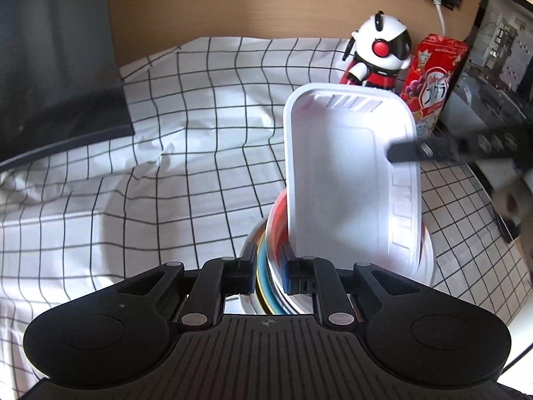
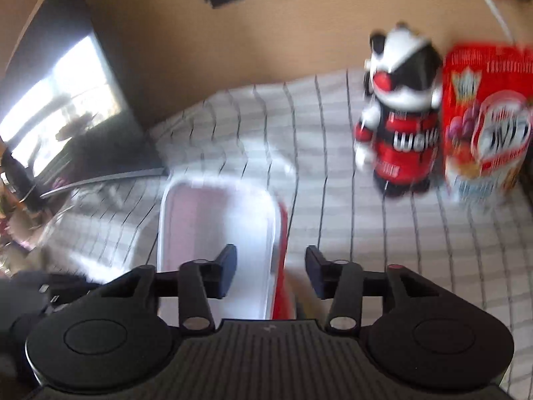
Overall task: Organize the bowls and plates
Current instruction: 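Carry the white tray over the bowl stack with both grippers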
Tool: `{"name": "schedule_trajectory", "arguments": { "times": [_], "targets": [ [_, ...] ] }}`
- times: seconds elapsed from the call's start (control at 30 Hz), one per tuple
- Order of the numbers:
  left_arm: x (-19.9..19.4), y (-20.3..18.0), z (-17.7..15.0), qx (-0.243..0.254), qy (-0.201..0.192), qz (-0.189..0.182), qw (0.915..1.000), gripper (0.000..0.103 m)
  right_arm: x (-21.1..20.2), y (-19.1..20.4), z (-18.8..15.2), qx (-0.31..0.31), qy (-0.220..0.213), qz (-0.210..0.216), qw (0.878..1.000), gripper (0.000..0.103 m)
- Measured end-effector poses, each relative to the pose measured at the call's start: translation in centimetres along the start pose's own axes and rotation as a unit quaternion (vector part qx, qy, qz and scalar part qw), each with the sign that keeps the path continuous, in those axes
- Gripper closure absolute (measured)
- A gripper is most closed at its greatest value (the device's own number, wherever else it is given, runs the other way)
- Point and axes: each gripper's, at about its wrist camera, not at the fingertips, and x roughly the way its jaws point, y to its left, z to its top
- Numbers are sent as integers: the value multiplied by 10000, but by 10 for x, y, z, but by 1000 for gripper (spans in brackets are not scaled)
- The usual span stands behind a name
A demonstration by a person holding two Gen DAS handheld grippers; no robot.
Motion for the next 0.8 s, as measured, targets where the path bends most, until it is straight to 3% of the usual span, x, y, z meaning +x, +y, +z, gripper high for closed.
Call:
{"name": "schedule_trajectory", "arguments": {
  "times": [0.13, 0.2, 0.27, 0.43, 0.63, 0.8],
  "targets": [
    [5, 3, 14, -121, 4, -42, 9999, 87, 24, 4, 15, 167, 158, 128, 9997, 57],
    [7, 3, 21, -178, -14, -29, 9998, 88, 29, 9, 18, 154, 179, 144, 9996, 65],
    [6, 5, 27, -244, -28, -21, 9997, 92, 26, 13, 20, 122, 142, 268, 9995, 68],
    [-6, 12, 32, -374, -154, -196, 9990, 92, 4, 15, 21, -91, -120, 545, 9984, 68],
    [0, 10, 20, -340, 115, -253, 9990, 92, 11, 4, -5, -137, 230, 531, 9982, 73],
    [-1, 11, 10, -328, 184, -304, 9988, 92, 7, -8, -19, 21, 222, 386, 9990, 72]
  ]
}}
